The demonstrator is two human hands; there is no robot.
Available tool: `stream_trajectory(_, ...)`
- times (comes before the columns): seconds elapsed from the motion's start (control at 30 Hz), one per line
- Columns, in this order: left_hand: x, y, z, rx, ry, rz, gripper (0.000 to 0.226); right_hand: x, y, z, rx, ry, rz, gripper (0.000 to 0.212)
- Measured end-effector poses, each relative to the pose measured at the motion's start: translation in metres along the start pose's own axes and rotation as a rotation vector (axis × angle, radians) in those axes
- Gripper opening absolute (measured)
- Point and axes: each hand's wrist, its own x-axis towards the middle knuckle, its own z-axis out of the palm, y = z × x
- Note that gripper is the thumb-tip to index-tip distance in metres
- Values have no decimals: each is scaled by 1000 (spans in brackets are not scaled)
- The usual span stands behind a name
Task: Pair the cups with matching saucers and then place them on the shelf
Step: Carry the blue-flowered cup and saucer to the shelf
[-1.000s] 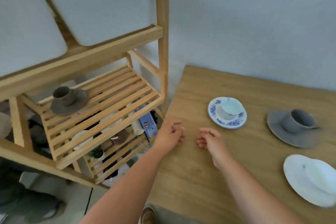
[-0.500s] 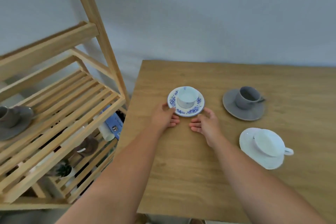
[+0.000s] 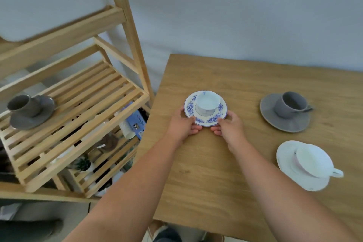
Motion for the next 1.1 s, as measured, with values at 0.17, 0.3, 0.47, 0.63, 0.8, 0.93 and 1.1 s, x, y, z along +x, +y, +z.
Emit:
stream_trajectory(0.17, -20, -12, -32, -93, 37, 6, 45, -18, 5, 23, -1, -71, -19, 33)
stream_trajectory(0.3, -31, -15, -71, -179, 101, -12, 43, -30, 0, 58, -15, -169, -23, 29)
stream_trajectory(0.47, -46, -26, -128, -275, 194, -11, 44, -47, -4, 111, -78, -318, -21, 26)
stream_trajectory(0.63, -62, -36, -193, -386, 325, 2, 45, -65, -9, 179, -159, -483, -23, 30)
stream_trajectory(0.8, -76, -41, -257, -408, 475, -9, 47, -81, -10, 255, -259, -629, 43, 38)
stream_trajectory(0.93, -91, -44, -303, -431, 602, -11, 47, -101, -8, 312, -302, -699, 121, 37)
stream_trajectory(1.1, -94, -48, -345, -466, 656, -55, 56, -113, -2, 368, -334, -726, 172, 41)
